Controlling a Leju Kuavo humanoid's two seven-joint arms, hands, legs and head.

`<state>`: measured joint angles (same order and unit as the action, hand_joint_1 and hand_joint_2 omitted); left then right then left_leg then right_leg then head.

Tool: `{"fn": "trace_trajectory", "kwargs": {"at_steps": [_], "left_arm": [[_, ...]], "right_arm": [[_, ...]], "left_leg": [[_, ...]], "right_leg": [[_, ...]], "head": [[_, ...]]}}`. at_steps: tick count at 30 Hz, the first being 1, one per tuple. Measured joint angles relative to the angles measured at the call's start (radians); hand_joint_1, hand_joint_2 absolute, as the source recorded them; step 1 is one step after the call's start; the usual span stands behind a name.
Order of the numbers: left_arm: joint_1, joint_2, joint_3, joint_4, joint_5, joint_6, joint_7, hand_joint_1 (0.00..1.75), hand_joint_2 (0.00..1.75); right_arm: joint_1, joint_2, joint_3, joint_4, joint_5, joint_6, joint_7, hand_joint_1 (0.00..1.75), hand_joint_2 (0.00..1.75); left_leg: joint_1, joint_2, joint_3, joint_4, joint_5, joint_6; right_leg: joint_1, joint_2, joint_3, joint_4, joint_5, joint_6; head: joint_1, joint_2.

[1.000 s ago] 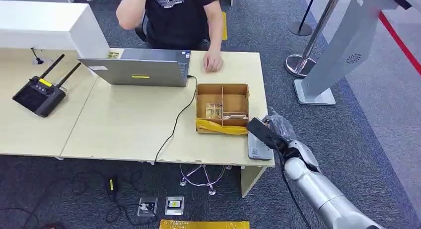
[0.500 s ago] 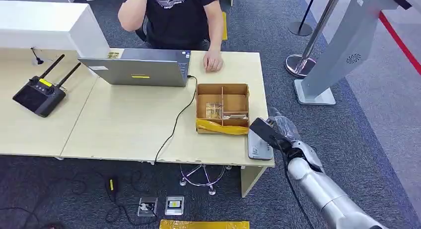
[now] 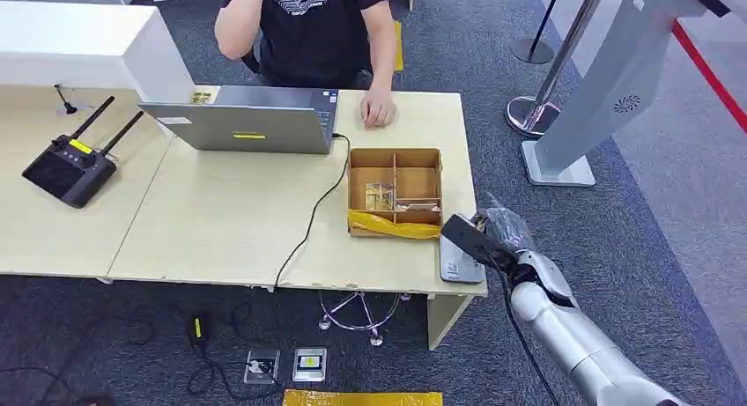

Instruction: Pass the card to the sensor for recognition and then transmit it.

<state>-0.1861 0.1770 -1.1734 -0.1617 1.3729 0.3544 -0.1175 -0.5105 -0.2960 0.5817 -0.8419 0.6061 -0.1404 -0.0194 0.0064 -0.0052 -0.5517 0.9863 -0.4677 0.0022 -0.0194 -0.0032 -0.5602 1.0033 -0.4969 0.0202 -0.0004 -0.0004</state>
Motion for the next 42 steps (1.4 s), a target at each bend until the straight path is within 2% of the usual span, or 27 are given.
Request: {"fn": "trace_trajectory", "kwargs": {"at_steps": [6,15,22,31,42], "left_arm": [[0.0,-0.001,0.001,0.0,0.003,0.014,-0.001,0.0,0.0],[0.0,-0.006,0.019,0.0,0.018,0.033,-0.002,0.0,0.0],[0.001,-0.013,0.033,0.0,0.035,0.051,-0.001,0.0,0.0],[0.001,-0.017,0.045,0.0,0.036,0.053,0.0,0.0,0.0],[0.002,-0.018,0.051,-0.002,0.039,0.06,0.011,0.0,0.0]], "right_arm": [[-0.018,0.0,-0.005,0.032,0.022,-0.016,-0.046,1.75,1.75],[-0.018,0.0,-0.005,0.045,0.026,-0.007,-0.071,1.75,1.75],[-0.05,0.004,-0.005,0.111,-0.014,-0.005,-0.143,1.75,1.75],[-0.082,0.008,-0.005,0.187,-0.069,0.002,-0.181,1.75,1.75],[-0.082,0.009,-0.004,0.238,-0.113,-0.008,-0.187,1.75,1.75]], "left_leg": [[0.0,0.0,0.0,0.0,0.0,0.0],[0.0,0.0,0.0,0.0,0.0,0.0],[0.0,0.0,0.0,0.0,0.0,0.0],[0.0,0.0,0.0,0.0,0.0,0.0],[0.0,0.0,0.001,0.0,0.0,0.0]], "right_leg": [[0.0,0.0,0.0,0.0,0.0,0.0],[0.0,0.0,0.0,0.0,0.0,0.0],[0.0,0.0,0.0,0.0,0.0,0.0],[0.0,0.0,0.0,0.0,0.0,0.0],[0.0,0.0,0.0,0.0,0.0,0.0]], "head": [[0.0,0.0],[0.0,0.0],[0.0,0.0],[0.0,0.0],[0.0,0.0]]}}
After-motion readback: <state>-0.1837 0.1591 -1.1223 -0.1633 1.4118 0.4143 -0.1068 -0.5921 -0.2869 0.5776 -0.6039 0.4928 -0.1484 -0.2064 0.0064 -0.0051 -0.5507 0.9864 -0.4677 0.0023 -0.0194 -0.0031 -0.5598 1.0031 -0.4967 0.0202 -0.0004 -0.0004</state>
